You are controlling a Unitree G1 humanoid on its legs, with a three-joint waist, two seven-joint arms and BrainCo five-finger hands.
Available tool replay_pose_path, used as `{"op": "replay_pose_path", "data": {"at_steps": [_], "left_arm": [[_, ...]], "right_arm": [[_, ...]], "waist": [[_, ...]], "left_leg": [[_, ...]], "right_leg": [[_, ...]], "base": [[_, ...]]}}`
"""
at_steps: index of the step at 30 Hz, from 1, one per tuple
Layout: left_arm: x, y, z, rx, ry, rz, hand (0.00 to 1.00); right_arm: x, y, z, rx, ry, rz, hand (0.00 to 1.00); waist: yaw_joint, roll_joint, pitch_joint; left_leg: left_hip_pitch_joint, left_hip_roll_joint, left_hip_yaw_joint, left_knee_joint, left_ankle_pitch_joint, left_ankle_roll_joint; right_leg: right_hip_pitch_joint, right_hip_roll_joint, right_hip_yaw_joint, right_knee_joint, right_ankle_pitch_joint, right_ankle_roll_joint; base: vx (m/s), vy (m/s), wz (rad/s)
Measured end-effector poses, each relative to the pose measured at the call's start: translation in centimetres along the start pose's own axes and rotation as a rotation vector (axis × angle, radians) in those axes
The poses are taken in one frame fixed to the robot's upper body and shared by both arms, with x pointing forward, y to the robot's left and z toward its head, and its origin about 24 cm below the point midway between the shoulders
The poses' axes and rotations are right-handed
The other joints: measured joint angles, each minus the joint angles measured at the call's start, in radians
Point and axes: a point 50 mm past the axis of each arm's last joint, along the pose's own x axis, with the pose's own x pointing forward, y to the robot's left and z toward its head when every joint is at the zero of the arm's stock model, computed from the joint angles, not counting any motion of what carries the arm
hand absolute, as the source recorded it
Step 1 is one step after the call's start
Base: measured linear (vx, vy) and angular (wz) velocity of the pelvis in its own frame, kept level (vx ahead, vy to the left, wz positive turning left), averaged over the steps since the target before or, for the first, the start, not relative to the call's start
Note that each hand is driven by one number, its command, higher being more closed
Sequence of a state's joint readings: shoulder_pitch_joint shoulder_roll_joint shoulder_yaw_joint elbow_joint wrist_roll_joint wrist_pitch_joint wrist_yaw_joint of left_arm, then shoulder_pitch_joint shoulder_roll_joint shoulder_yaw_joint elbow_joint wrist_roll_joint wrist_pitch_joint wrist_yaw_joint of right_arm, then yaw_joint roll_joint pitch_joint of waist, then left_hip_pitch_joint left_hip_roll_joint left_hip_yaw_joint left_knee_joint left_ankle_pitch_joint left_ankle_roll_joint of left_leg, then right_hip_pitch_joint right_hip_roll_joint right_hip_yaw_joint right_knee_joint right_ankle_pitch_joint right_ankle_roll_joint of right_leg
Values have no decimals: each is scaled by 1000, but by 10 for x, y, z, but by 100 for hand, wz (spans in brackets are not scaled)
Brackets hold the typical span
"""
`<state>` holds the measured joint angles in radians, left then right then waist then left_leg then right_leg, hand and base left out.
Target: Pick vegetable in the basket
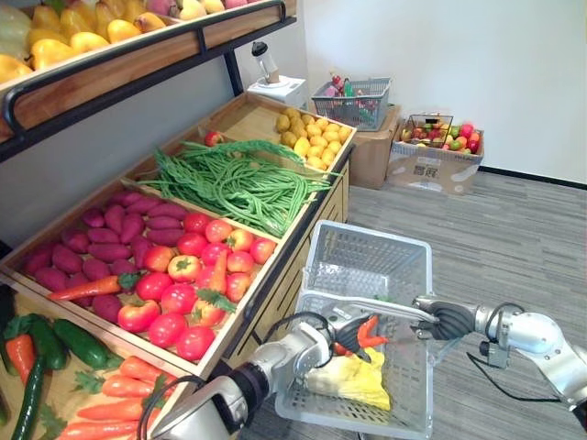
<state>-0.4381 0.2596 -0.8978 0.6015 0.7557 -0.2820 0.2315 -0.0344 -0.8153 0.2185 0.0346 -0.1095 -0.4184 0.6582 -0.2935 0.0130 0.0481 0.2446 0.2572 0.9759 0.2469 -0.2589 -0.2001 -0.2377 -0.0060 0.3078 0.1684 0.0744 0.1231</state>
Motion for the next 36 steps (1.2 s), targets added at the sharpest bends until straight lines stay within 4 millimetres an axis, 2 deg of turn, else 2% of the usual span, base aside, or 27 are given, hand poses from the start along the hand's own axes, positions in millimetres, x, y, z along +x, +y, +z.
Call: {"op": "replay_pose_path", "data": {"at_steps": [3, 5, 8, 11, 14, 18, 22, 24, 27, 30, 32, 36], "left_arm": [[0, 6, 21, 23, -129, 14, 0], [0, 10, 38, 34, -226, 11, 0], [-1, 17, 48, -15, -273, 27, 0], [-5, 22, 53, -24, -305, 38, 0], [-14, 23, 60, -4, -357, 12, 0], [-26, 23, 67, -26, -411, 16, 0], [-42, 20, 71, -86, -421, 5, 0], [-50, 20, 70, -123, -403, 19, 0], [-59, 26, 62, -190, -333, 98, 0], [-72, 43, 39, -271, -187, 283, 0], [-88, 58, 13, -274, -59, 447, 0], [-113, 73, -14, -317, 92, 666, 0]], "right_arm": [[2, 3, -11, 33, 70, -42, 100], [0, 6, -26, 72, 154, -73, 100], [-5, 11, -45, 112, 286, -87, 100], [-13, 18, -59, 167, 369, -98, 100], [-21, 28, -73, 246, 444, -133, 100], [-21, 37, -85, 334, 491, -209, 100], [-30, 50, -96, 419, 548, -307, 100], [-33, 58, -102, 474, 578, -362, 100], [-45, 79, -114, 574, 663, -451, 100], [-61, 107, -125, 711, 763, -549, 100], [-75, 128, -133, 833, 861, -643, 100], [-92, 160, -141, 1024, 1010, -788, 100]], "waist": [[5, 1, 1], [6, 1, 3], [27, 0, 7], [31, 2, 12], [47, 1, 15], [62, 0, 16], [105, -8, 16], [121, -8, 15], [160, -8, 15], [192, -12, 14], [204, -13, 14], [230, -15, 12]], "left_leg": [[-4, 2, -7, 0, 0, 0], [-16, 2, -30, 1, 0, 1], [-18, 3, -42, 2, 0, 1], [-32, 2, -63, 3, 3, 5], [-50, 2, -99, 0, 7, 12], [-70, -6, -153, -9, 23, 24], [-82, -34, -224, -67, 54, 29], [-95, -48, -256, -97, 77, 34], [-103, -74, -314, -175, 131, 41], [-103, -85, -387, -245, 184, 49], [-105, -96, -448, -301, 223, 54], [-125, -106, -533, -315, 247, 63]], "right_leg": [[3, -4, -9, -4, 0, 0], [10, -17, -34, -11, 0, 0], [16, -22, -43, -11, -2, 1], [16, -33, -61, -11, -4, 1], [21, -44, -91, -12, -5, 0], [36, -72, -139, -21, -5, 0], [65, -104, -197, -40, -7, -1], [69, -119, -231, -47, -7, -2], [86, -139, -288, -67, -6, -2], [121, -146, -355, -94, -8, -3], [144, -154, -410, -110, -9, -2], [177, -164, -485, -125, -14, 0]], "base": [[18, 13, 11], [13, 18, 28], [5, 25, 14], [1, 18, 23], [-10, 8, 24], [-27, 13, 46], [-27, 8, 48], [-12, -2, 56], [21, -14, 62], [39, -26, 68], [30, -21, 72], [15, -21, 61]]}}
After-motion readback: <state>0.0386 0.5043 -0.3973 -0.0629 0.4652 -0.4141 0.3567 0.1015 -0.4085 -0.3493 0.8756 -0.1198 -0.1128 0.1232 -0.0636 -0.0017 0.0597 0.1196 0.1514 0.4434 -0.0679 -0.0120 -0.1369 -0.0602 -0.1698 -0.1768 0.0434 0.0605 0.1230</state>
